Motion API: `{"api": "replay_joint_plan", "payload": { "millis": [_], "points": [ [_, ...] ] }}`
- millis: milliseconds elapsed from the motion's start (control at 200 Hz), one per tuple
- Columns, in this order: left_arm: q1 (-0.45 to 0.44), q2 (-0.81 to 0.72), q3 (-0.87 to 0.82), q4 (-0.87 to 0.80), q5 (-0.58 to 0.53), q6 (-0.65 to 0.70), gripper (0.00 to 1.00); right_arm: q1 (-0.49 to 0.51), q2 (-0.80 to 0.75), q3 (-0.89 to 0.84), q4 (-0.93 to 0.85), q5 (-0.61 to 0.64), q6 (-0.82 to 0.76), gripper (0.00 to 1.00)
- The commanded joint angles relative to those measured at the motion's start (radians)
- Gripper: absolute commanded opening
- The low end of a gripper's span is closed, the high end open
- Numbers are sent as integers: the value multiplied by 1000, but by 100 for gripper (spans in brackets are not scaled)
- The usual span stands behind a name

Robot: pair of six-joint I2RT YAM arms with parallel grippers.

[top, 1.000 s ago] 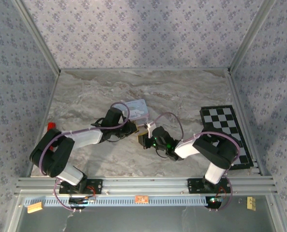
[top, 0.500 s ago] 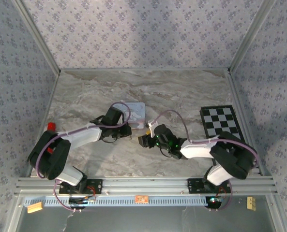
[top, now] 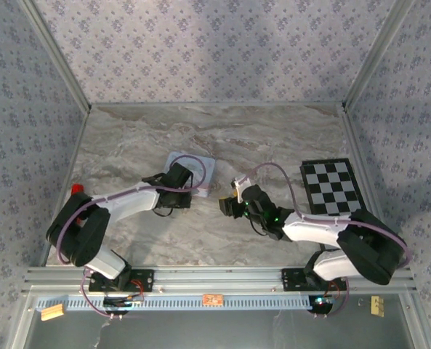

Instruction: Unlock the padlock with the key

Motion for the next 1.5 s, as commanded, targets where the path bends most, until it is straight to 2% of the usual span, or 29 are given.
{"api": "replay_joint_plan", "payload": {
  "millis": [0, 185, 545, 665, 690, 735, 905, 1064, 1119, 1179, 1269, 1364, 1494],
  "points": [
    [-6, 53, 19, -45, -73, 30, 0, -19, -50, -15, -30, 25, -18, 60],
    [-25, 120, 31, -42, -108, 8, 0, -49, -108, -40, -34, 8, -9, 61],
    [-83, 126, 91, -66, -124, 1, 3, -69, -117, -45, -35, -3, 8, 61],
    [-86, 115, 92, -55, -83, 5, 11, -71, -116, -44, -35, -7, 11, 61],
    [-86, 106, 86, -43, -57, 12, 20, -71, -116, -43, -35, -7, 11, 61],
    [-86, 85, 73, -21, -29, 12, 29, -73, -117, -43, -38, -10, 12, 61],
    [-74, 0, 50, 1, 9, 7, 39, -83, -117, -46, -30, -20, 31, 61],
    [-28, -142, 1, 29, 44, 14, 48, -100, -116, -60, 4, -40, 64, 61],
    [-18, -213, -18, 25, 4, 13, 49, -107, -116, -63, 10, -50, 71, 60],
    [0, -304, -49, 17, -66, -16, 56, -112, -117, -62, 15, -61, 77, 58],
    [74, -408, -95, 31, -46, -49, 60, -113, -116, -64, 26, -67, 80, 58],
    [157, -433, -93, 23, -18, -41, 63, -111, -106, -63, 35, -70, 88, 58],
    [264, -369, -47, 38, 71, -24, 65, -98, -74, -55, 70, -92, 122, 58]
  ]
}}
